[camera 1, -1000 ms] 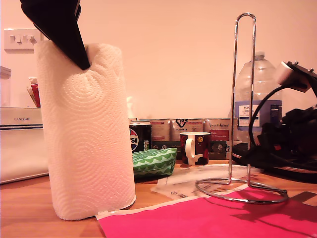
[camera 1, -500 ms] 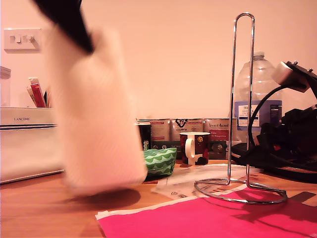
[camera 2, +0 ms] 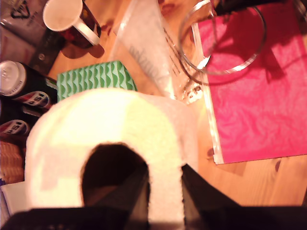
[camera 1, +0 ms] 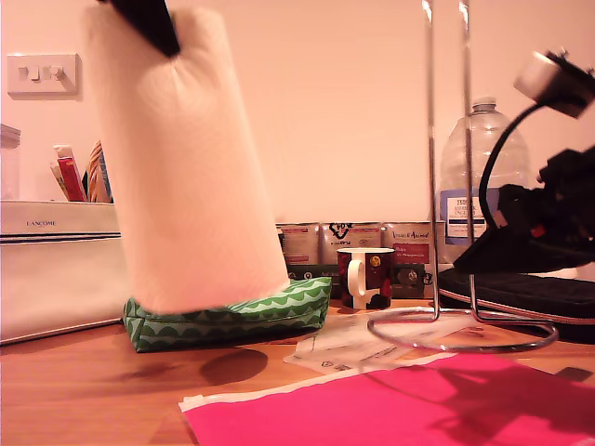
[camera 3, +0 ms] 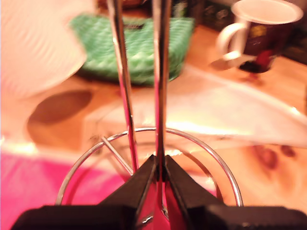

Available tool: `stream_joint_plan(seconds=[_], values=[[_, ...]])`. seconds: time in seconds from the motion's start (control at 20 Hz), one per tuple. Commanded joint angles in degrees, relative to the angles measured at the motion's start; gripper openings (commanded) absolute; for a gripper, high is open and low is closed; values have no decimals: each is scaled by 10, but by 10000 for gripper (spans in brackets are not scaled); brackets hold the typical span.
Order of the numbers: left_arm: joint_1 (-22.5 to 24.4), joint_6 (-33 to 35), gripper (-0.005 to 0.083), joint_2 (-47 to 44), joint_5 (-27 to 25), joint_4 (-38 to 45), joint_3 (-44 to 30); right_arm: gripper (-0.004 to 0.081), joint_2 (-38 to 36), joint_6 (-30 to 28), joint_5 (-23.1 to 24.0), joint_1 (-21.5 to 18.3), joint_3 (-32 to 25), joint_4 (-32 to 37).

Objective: Insert the paper towel roll into the metallic stand.

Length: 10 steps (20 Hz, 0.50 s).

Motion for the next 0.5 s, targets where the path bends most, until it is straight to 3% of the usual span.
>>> stream_joint_plan(seconds=[0.0, 0.25, 0.45], values=[[10, -7, -21, 3, 13, -5, 31, -13, -13, -20, 14, 17, 41, -45], [58, -8, -21, -27, 63, -49, 73, -13, -20, -79, 61, 63, 121, -209], [132, -8, -21, -51, 154, -105, 125, -13, -20, -100, 75, 78, 154, -272]])
